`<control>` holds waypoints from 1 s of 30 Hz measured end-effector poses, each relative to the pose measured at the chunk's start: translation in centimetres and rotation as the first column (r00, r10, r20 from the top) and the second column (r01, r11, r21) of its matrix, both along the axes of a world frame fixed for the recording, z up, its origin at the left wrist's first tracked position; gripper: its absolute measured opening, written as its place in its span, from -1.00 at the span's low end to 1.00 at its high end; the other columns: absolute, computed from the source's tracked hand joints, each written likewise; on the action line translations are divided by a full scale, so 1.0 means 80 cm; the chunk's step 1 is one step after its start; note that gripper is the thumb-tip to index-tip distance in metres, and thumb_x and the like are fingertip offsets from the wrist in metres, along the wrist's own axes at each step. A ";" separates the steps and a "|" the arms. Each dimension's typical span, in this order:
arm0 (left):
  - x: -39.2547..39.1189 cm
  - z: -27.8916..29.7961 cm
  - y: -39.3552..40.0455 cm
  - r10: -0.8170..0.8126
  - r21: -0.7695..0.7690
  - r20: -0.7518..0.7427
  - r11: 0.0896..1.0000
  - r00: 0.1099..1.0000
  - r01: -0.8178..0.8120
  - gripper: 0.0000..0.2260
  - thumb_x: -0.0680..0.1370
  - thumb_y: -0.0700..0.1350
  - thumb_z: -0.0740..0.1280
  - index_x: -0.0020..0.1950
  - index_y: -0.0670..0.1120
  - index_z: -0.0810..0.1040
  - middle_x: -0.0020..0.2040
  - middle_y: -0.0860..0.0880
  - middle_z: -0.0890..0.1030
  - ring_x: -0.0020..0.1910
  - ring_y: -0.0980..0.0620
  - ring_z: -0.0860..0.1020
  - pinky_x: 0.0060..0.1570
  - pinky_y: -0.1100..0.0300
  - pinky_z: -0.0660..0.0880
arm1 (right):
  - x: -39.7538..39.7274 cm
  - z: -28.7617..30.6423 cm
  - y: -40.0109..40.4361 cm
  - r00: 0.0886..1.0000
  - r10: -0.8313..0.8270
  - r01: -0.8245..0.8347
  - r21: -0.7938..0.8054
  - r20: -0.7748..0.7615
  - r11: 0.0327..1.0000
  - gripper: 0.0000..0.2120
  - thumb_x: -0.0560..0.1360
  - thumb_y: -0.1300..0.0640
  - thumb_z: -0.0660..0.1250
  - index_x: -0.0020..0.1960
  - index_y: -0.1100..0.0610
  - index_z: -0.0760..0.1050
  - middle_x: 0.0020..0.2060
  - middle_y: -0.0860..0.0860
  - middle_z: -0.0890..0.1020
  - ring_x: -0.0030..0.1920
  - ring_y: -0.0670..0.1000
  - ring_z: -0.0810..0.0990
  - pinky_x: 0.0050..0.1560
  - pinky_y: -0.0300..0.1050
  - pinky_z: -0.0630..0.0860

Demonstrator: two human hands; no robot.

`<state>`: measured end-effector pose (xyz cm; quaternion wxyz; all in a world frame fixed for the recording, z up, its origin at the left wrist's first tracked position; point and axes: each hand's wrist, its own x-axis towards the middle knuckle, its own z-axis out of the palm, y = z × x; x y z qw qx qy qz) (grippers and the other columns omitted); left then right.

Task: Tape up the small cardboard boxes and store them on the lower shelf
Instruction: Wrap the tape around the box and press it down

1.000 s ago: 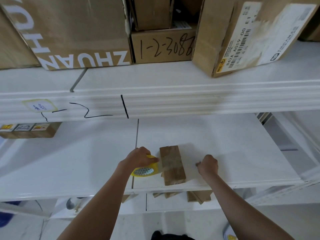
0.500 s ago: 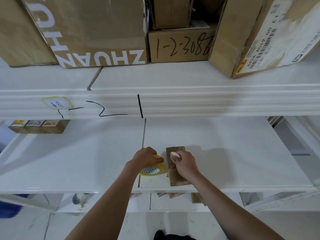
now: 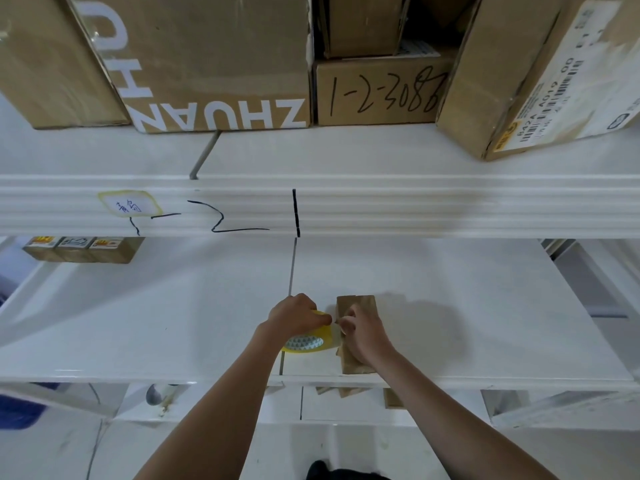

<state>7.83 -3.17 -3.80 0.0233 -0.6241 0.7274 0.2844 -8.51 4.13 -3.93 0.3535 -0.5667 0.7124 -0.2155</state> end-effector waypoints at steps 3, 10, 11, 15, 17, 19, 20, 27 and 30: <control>0.001 0.001 0.000 -0.006 -0.004 -0.003 1.000 1.000 0.006 -0.59 0.41 0.26 0.30 -0.09 -0.04 0.70 -0.18 0.01 0.66 -0.22 0.06 0.61 -0.10 0.13 0.60 | 0.001 -0.005 0.001 0.999 -0.026 0.026 -0.024 0.026 0.999 -0.85 0.64 0.16 0.26 0.15 0.23 0.46 -0.03 0.13 0.59 -0.08 0.02 0.49 -0.08 -0.21 0.40; 0.000 0.000 0.000 -0.032 -0.011 0.018 0.999 0.999 0.032 -0.59 0.45 0.27 0.30 -0.04 -0.02 0.70 -0.13 0.02 0.67 -0.18 0.05 0.63 -0.04 0.12 0.62 | 0.000 -0.012 0.001 0.999 -0.036 0.037 -0.047 0.025 0.998 -0.90 0.64 0.15 0.26 0.09 0.18 0.43 -0.11 0.00 0.51 -0.10 -0.01 0.47 -0.15 -0.28 0.39; 0.000 0.000 0.000 -0.033 -0.008 0.019 0.999 0.999 0.033 -0.59 0.45 0.28 0.29 -0.03 -0.02 0.70 -0.13 0.02 0.67 -0.18 0.05 0.63 -0.04 0.12 0.62 | 0.001 -0.010 0.000 0.998 -0.044 0.046 -0.044 0.044 0.998 -0.93 0.64 0.17 0.26 0.04 0.17 0.41 -0.16 0.00 0.48 -0.14 -0.02 0.45 -0.25 -0.38 0.37; -0.001 0.002 0.000 -0.034 -0.009 0.032 0.999 0.999 0.034 -0.60 0.46 0.27 0.29 0.00 -0.01 0.69 -0.10 0.03 0.65 -0.13 0.02 0.62 -0.02 0.10 0.61 | 0.003 -0.010 -0.003 1.000 0.014 -0.014 -0.038 0.011 0.999 -0.86 0.65 0.18 0.23 -0.05 0.18 0.33 -0.21 0.05 0.41 -0.26 -0.07 0.34 -0.38 -0.37 0.32; -0.002 0.005 0.000 -0.041 -0.002 0.032 0.999 0.999 0.041 -0.62 0.47 0.26 0.30 0.07 0.03 0.67 -0.05 0.05 0.61 -0.08 0.00 0.61 -0.04 0.11 0.57 | 0.000 -0.010 -0.002 0.999 0.037 -0.036 -0.045 0.007 0.998 -0.91 0.65 0.17 0.24 0.02 0.19 0.39 -0.17 0.01 0.44 -0.19 -0.06 0.39 -0.26 -0.38 0.34; -0.003 0.012 -0.003 -0.075 0.040 0.021 0.996 0.997 0.074 -0.65 0.48 0.25 0.31 0.16 0.11 0.62 0.06 0.03 0.59 0.03 -0.03 0.59 0.02 0.08 0.54 | -0.001 -0.010 -0.001 1.000 0.015 -0.013 -0.055 0.025 0.998 -0.93 0.64 0.17 0.24 0.05 0.18 0.45 -0.13 -0.01 0.48 -0.11 -0.03 0.45 -0.14 -0.29 0.39; -0.005 0.016 -0.006 -0.111 0.061 0.021 0.992 0.994 0.110 -0.67 0.49 0.24 0.32 0.19 0.16 0.60 0.14 0.03 0.59 0.10 -0.05 0.58 0.07 0.06 0.53 | -0.002 -0.007 0.001 0.997 -0.017 0.021 -0.041 0.081 0.999 -0.93 0.64 0.19 0.23 -0.02 0.14 0.45 -0.16 -0.01 0.50 -0.13 0.00 0.48 -0.19 -0.27 0.42; -0.037 0.032 -0.024 -0.273 0.228 0.102 0.942 0.956 0.245 -0.71 0.55 0.06 0.27 0.22 0.08 0.62 0.25 -0.01 0.58 0.08 -0.05 0.52 0.04 0.07 0.47 | -0.005 0.000 0.003 0.890 -0.334 0.336 0.048 0.311 0.940 -0.93 0.53 0.24 0.19 -0.02 0.16 0.44 -0.24 0.07 0.59 -0.31 0.01 0.56 -0.42 -0.21 0.48; -0.043 0.032 -0.028 -0.291 0.257 0.133 0.933 0.947 0.251 -0.69 0.55 0.07 0.28 0.26 0.07 0.60 0.26 0.00 0.58 0.12 -0.05 0.53 0.06 0.07 0.46 | -0.008 -0.003 0.002 0.819 -0.432 0.421 0.117 0.378 0.899 -0.93 0.53 0.17 0.23 -0.01 0.14 0.44 -0.17 0.09 0.60 -0.24 0.03 0.56 -0.31 -0.12 0.50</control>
